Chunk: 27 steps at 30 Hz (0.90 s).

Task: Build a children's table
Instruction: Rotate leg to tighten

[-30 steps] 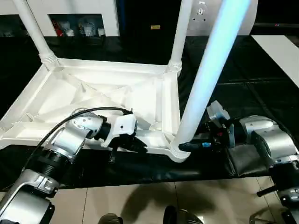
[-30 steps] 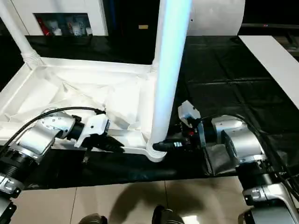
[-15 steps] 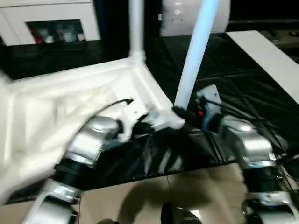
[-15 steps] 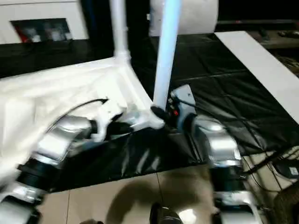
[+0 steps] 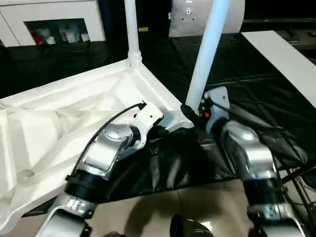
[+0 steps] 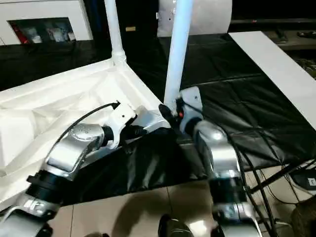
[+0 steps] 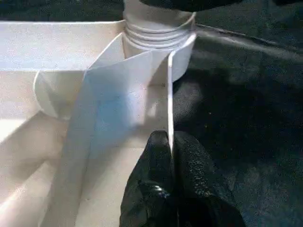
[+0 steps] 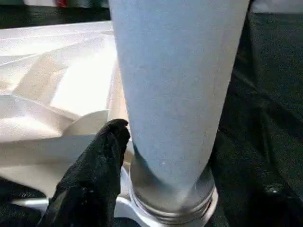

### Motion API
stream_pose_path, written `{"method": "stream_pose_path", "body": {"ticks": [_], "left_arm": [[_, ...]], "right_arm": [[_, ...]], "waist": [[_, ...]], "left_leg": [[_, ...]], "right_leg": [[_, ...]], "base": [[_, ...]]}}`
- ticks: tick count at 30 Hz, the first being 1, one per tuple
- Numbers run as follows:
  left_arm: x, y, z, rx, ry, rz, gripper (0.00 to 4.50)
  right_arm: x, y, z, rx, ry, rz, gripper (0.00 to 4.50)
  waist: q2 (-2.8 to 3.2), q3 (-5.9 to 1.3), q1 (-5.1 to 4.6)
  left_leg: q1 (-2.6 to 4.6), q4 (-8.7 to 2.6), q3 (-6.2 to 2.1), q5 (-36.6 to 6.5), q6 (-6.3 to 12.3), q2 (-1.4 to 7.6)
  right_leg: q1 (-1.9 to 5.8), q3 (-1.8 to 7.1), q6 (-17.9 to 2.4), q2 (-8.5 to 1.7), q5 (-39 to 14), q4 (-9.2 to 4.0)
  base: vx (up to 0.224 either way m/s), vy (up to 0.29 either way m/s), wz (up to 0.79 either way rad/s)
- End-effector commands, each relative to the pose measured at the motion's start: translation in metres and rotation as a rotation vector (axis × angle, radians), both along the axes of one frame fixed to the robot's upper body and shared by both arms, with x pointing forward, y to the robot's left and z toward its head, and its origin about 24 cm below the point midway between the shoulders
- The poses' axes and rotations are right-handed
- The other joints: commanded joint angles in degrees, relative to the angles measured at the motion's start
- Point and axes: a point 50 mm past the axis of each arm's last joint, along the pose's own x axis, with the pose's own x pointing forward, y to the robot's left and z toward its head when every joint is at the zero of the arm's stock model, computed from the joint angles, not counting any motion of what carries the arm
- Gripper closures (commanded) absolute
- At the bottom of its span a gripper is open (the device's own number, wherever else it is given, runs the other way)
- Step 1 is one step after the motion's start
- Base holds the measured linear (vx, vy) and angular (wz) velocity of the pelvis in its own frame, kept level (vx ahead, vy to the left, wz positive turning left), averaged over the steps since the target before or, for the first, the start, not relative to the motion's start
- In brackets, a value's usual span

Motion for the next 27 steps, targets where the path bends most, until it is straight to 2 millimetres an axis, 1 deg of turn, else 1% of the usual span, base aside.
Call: {"method": "stream_pose_path", "body": {"ticks": [1, 2, 3, 4, 5, 6, 7, 8, 9, 10, 11, 12, 13, 14, 15, 16, 17, 18, 20, 21, 22, 23, 24, 25, 26, 27], "left_arm": [[-0.001, 0.002, 0.003, 0.013, -0.031, -0.050, 4.50], [-0.002, 0.005, 0.002, 0.020, -0.030, -0.073, 4.50], [-0.003, 0.008, 0.001, 0.028, -0.032, -0.101, 4.50], [-0.003, 0.009, 0.001, 0.034, -0.034, -0.119, 4.50], [-0.004, 0.013, -0.001, 0.047, -0.028, -0.155, 4.50], [-0.004, 0.013, -0.001, 0.047, -0.028, -0.155, 4.50], [-0.005, 0.016, -0.002, 0.056, -0.018, -0.184, 4.50], [-0.006, 0.020, -0.002, 0.070, -0.004, -0.240, 4.50], [-0.008, 0.022, -0.001, 0.080, -0.009, -0.287, 4.50], [-0.008, 0.023, 0.000, 0.087, -0.014, -0.318, 4.50], [-0.009, 0.025, 0.000, 0.096, -0.007, -0.354, 4.50], [-0.010, 0.026, 0.000, 0.101, -0.002, -0.372, 4.50], [-0.011, 0.027, 0.001, 0.106, -0.006, -0.407, 4.50], [-0.011, 0.027, 0.001, 0.108, -0.001, -0.437, 4.50], [-0.012, 0.028, 0.002, 0.116, 0.002, -0.467, 4.50], [-0.013, 0.030, 0.002, 0.136, -0.002, -0.532, 4.50], [-0.013, 0.030, 0.002, 0.136, -0.002, -0.532, 4.50], [-0.013, 0.031, 0.002, 0.151, -0.001, -0.551, 4.50], [-0.012, 0.032, 0.002, 0.173, -0.007, -0.591, 4.50], [-0.013, 0.032, 0.002, 0.178, -0.004, -0.601, 4.50], [-0.015, 0.033, 0.002, 0.195, 0.004, -0.656, 4.50], [-0.016, 0.033, 0.002, 0.197, 0.010, -0.674, 4.50], [-0.016, 0.033, 0.002, 0.198, 0.010, -0.676, 4.50], [-0.017, 0.033, 0.003, 0.201, 0.010, -0.686, 4.50], [-0.017, 0.033, 0.003, 0.203, 0.011, -0.699, 4.50], [-0.017, 0.033, 0.003, 0.205, 0.012, -0.707, 4.50]], "right_arm": [[-0.007, 0.004, 0.005, 0.006, -0.025, 0.132, 1.20], [-0.008, -0.002, 0.006, -0.012, -0.030, 0.161, 1.06], [-0.009, -0.009, 0.007, -0.033, -0.035, 0.190, 1.06], [-0.009, -0.013, 0.008, -0.045, -0.037, 0.208, 0.96], [-0.011, -0.019, 0.010, -0.060, -0.038, 0.261, 0.87], [-0.011, -0.019, 0.010, -0.060, -0.038, 0.261, 0.76], [-0.013, -0.023, 0.011, -0.066, -0.035, 0.308, 0.67], [-0.016, -0.031, 0.014, -0.063, -0.022, 0.380, 0.59], [-0.017, -0.035, 0.016, -0.062, -0.018, 0.419, 0.52], [-0.018, -0.038, 0.018, -0.062, -0.015, 0.444, 0.43], [-0.019, -0.042, 0.019, -0.074, -0.008, 0.473, 0.33], [-0.019, -0.044, 0.020, -0.081, -0.003, 0.489, 0.23], [-0.019, -0.046, 0.021, -0.095, 0.000, 0.511, 0.15], [-0.019, -0.048, 0.022, -0.105, 0.008, 0.537, 0.15], [-0.021, -0.050, 0.023, -0.109, 0.016, 0.579, 0.15], [-0.024, -0.053, 0.024, -0.126, 0.028, 0.658, 0.15], [-0.024, -0.053, 0.024, -0.126, 0.028, 0.658, 0.15], [-0.025, -0.053, 0.025, -0.130, 0.037, 0.694, 0.30], [-0.025, -0.055, 0.026, -0.141, 0.045, 0.736, 0.52], [-0.025, -0.055, 0.026, -0.144, 0.049, 0.747, 0.52], [-0.025, -0.055, 0.024, -0.160, 0.079, 0.792, 0.59], [-0.026, -0.055, 0.024, -0.162, 0.089, 0.809, 0.69], [-0.025, -0.054, 0.024, -0.161, 0.090, 0.810, 0.81], [-0.025, -0.053, 0.024, -0.159, 0.095, 0.821, 0.97], [-0.025, -0.052, 0.024, -0.153, 0.105, 0.838, 1.05], [-0.025, -0.052, 0.024, -0.149, 0.113, 0.852, 1.14]], "waist": [[-0.12, -4.61, 0.69], [-0.42, -4.87, 0.92], [-0.27, -4.98, 1.32], [-0.42, -5.25, 1.67], [-0.26, -5.11, 1.85], [-0.35, -5.05, 1.92], [-0.46, -4.86, 2.08], [-0.38, -4.75, 2.17], [-0.29, -4.68, 2.53], [-0.33, -4.45, 2.79], [-0.42, -4.36, 3.01], [-0.40, -4.34, 3.01], [-0.49, -4.23, 3.14], [-0.58, -4.20, 3.12], [-0.48, -4.20, 3.28], [-0.45, -4.20, 3.64], [-0.50, -4.23, 3.82], [-0.68, -4.24, 3.91], [-0.64, -4.33, 4.21], [-0.84, -4.33, 4.28], [-0.63, -4.49, 4.51], [-0.72, -4.58, 4.59], [-0.73, -4.65, 4.63], [-0.91, -4.58, 4.66], [-0.87, -4.65, 4.75], [-1.04, -4.58, 4.75]], "left_leg": [[-1.39, -3.09, 0.16, -0.8, 8.51, 0.74], [-1.82, -2.82, 0.25, 1.5, 9.57, 0.40], [-2.04, -2.67, 0.23, 2.7, 10.29, 0.16], [-1.96, -2.42, 0.49, 4.7, 11.85, 0.09], [-1.93, -2.35, 0.56, 5.9, 13.15, 0.23], [-2.07, -2.23, 0.55, 5.7, 13.68, 0.07], [-2.01, -2.24, 0.71, 4.5, 13.65, 0.09], [-2.02, -2.26, 0.76, 3.7, 13.38, 0.05], [-1.82, -2.38, 0.71, 2.3, 12.91, 0.20], [-1.73, -2.47, 0.80, 0.7, 12.30, 0.28], [-1.39, -2.66, 0.86, -0.6, 11.15, 0.36], [-1.41, -2.66, 0.86, -1.1, 10.67, 0.34], [-1.27, -2.77, 0.85, -2.1, 9.84, 0.37], [-1.26, -2.77, 0.96, -2.5, 9.40, 0.40], [-1.13, -2.77, 0.95, -2.9, 9.14, 0.38], [-1.01, -2.80, 0.88, -3.7, 8.80, 0.55], [-1.11, -2.81, 0.89, -3.6, 8.78, 0.70], [-0.99, -2.85, 0.93, -3.4, 8.76, 0.78], [-1.03, -2.79, 0.90, -2.8, 8.95, 0.81], [-1.08, -2.81, 0.86, -2.4, 9.07, 0.83], [-1.06, -2.75, 0.80, -1.3, 9.27, 0.94], [-1.19, -2.72, 0.80, -0.7, 9.48, 1.03], [-1.23, -2.68, 0.79, -0.1, 9.51, 1.06], [-1.30, -2.65, 0.87, 0.6, 9.83, 1.02], [-1.30, -2.60, 0.87, 0.8, 9.98, 1.01], [-1.39, -2.61, 0.88, 1.1, 10.15, 1.00]], "right_leg": [[4.34, 4.28, -6.1, -3.39, -16.3, -2.07], [4.67, 4.61, -7.1, -3.28, -14.0, -1.36], [4.83, 4.71, -7.3, -3.26, -12.8, -1.14], [4.63, 5.03, -8.1, -3.08, -9.8, -0.54], [4.32, 4.99, -8.8, -3.03, -9.1, -0.49], [4.31, 4.85, -8.7, -2.85, -9.4, -0.55], [4.13, 4.87, -8.2, -2.88, -11.8, -0.90], [4.16, 4.80, -7.8, -2.81, -13.3, -1.04], [4.16, 4.77, -6.9, -2.77, -16.1, -1.31], [3.96, 4.77, -6.0, -2.72, -18.9, -1.77], [3.74, 4.82, -5.5, -2.69, -21.0, -2.01], [3.75, 4.81, -5.3, -2.68, -21.8, -2.06], [3.56, 4.81, -4.9, -2.66, -23.4, -2.32], [3.56, 4.91, -4.7, -2.67, -24.1, -2.42], [3.50, 4.89, -4.7, -2.70, -24.6, -2.48], [3.44, 4.91, -4.5, -2.77, -25.4, -2.49], [3.47, 5.05, -4.7, -2.82, -24.7, -2.31], [3.40, 5.12, -4.9, -2.82, -24.3, -2.28], [3.44, 5.19, -5.4, -2.81, -23.3, -2.00], [3.44, 5.21, -5.6, -2.82, -23.0, -1.93], [3.48, 5.28, -6.4, -2.86, -21.5, -1.61], [3.61, 5.33, -7.0, -2.97, -20.2, -1.31], [3.64, 5.41, -7.2, -2.97, -19.5, -1.17], [3.61, 5.52, -7.6, -2.95, -18.5, -1.01], [3.64, 5.50, -7.9, -2.98, -18.1, -0.90], [3.65, 5.49, -8.0, -2.95, -18.0, -0.93]], "base": [[0.000, 0.000, 0.00], [0.000, 0.000, 0.00], [0.000, 0.000, 0.00], [0.000, 0.000, 0.00], [0.000, 0.000, 0.00], [0.000, 0.000, 0.00], [0.000, 0.000, 0.00], [0.000, 0.000, 0.00], [0.000, 0.000, 0.00], [0.000, 0.000, 0.00], [0.000, 0.000, 0.00], [0.000, 0.000, 0.00], [0.000, 0.000, 0.00], [0.000, 0.000, 0.00], [0.000, 0.000, 0.00], [0.000, 0.000, 0.00], [0.000, 0.000, 0.00], [0.000, 0.000, 0.00], [0.000, 0.000, 0.00], [0.000, 0.000, 0.00], [0.000, 0.000, 0.00], [0.000, 0.000, 0.00], [0.000, 0.000, 0.00], [0.000, 0.000, 0.00], [0.000, 0.000, 0.00], [0.000, 0.000, 0.00]]}}
